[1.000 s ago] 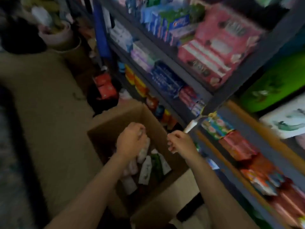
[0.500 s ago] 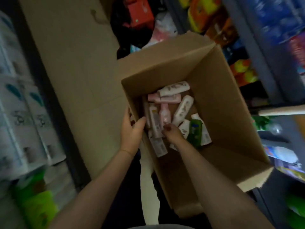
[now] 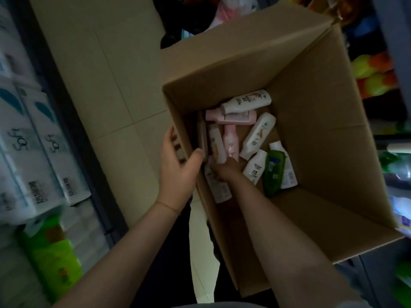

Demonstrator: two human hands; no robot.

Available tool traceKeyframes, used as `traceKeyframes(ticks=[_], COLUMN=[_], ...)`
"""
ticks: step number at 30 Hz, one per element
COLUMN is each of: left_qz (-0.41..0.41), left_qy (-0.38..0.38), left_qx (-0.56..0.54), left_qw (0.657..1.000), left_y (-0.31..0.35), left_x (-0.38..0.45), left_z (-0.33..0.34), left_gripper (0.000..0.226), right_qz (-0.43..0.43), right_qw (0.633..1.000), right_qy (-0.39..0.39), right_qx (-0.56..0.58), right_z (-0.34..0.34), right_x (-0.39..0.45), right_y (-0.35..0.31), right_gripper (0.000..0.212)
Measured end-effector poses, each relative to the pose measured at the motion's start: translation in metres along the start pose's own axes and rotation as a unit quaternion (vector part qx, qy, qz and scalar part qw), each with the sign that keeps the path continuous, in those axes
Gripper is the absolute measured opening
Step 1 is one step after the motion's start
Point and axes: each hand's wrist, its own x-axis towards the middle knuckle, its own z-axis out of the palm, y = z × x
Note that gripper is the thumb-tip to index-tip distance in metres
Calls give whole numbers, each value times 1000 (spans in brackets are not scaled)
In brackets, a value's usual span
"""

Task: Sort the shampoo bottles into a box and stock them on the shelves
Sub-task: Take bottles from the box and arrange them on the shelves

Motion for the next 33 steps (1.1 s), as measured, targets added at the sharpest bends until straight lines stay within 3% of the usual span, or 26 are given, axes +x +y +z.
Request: traceKeyframes(ticks=[1,3,5,6,8,10,12,13,15,19,27,29,33], left_qz=[64,244,354,354,247,13,-192,-235,-240,-218,-143,-111,-31], left_qy=[36,85,53,19,-51,-113,-167,-193,-238,-242,-207,-218,-270], left_qx=[85,226,262,265,261,182,44,-10,-47,-82,-202,-225,-233], left_qw=[994,939,896,897,932,977,966,952,940,942,947,943,934], left_y=[6,21,43,52,60,60,56,53,46,36,101,131,207], left_x=[0,1,-1,-3,1,15,31,37,44,47,23,11,-36], left_z=[-2,-2,9,20,47,77,101,109,119,121,109,108,109], left_gripper=[75,64,39,28,20,28,40,43,36,23,32,46,53], right_qz=[18,44,35,24,2,-23,-35,-35,-35,-41,-108,-144,-243], right_qw=[998,981,963,954,940,924,913,910,918,940,935,930,919], right_qy=[-28,-102,-158,-177,-191,-198,-212,-226,-255,-278,-253,-229,-151], right_qx=[59,156,214,239,284,325,347,346,300,191,223,247,271], right_z=[-9,-31,-51,-60,-75,-89,-102,-108,-117,-128,-156,-172,-207], right_x=[-6,-23,-39,-46,-57,-64,-70,-73,-77,-82,-138,-167,-244], right_y=[-2,-5,-4,-4,-6,-9,-14,-16,-19,-21,-49,-60,-84], right_gripper=[55,56,60,62,62,52,33,27,28,27,26,37,55])
